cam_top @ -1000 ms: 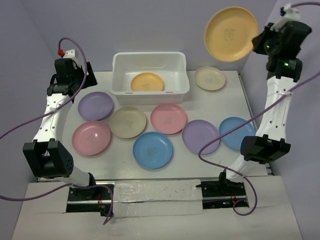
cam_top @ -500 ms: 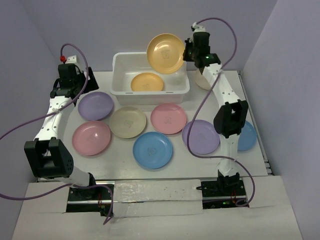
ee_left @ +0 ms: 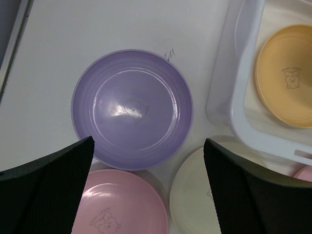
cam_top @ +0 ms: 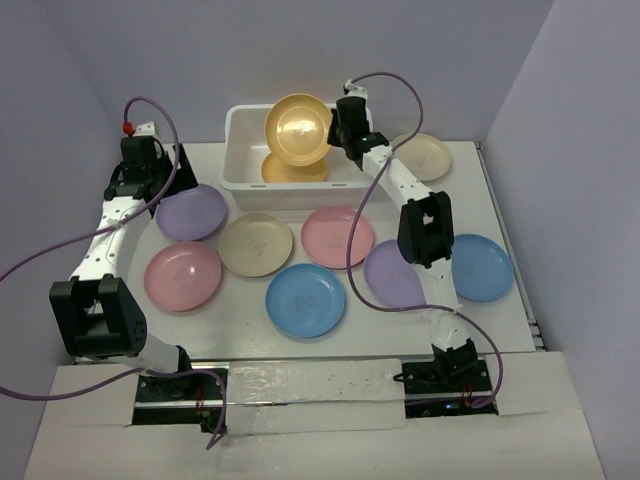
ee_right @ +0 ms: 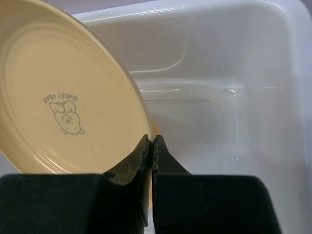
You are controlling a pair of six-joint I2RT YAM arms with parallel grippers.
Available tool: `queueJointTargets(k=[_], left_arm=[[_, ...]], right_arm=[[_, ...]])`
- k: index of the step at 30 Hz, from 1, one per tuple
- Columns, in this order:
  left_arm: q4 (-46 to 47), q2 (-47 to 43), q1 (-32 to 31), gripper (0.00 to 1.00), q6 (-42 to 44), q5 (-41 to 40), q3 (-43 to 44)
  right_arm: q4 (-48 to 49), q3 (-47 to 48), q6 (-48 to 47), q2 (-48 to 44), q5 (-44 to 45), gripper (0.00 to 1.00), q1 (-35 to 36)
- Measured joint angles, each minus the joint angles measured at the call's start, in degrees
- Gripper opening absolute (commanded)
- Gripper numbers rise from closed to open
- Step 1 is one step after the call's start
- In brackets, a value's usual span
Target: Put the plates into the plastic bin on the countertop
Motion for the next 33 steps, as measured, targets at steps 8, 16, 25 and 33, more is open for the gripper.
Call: queueJointTargets(k=[8, 16, 25, 33], left_arm=[[0.04, 0.00, 0.00, 0.99, -0.24, 0.02, -2.34], [-0.05, 0.00, 0.33, 0.99, -0.31, 1.58, -4.70], [-2.25, 6.24, 17.11, 0.99, -4.09, 9.61, -1.53], [-2.74, 14.90, 20.54, 0.92, -2.78, 14.90, -0.65]], right_arm=[[2.41, 1.91, 1.59, 4.32, -0.01, 0.10, 0.66], [2.86, 1.92, 2.85, 6.71, -1.87, 0.85, 0.66], [3.91, 1.70, 3.09, 5.45, -8.86, 1.00, 0.89], [2.29, -6.07, -0.19, -12.38, -12.59, 1.00, 0.74]])
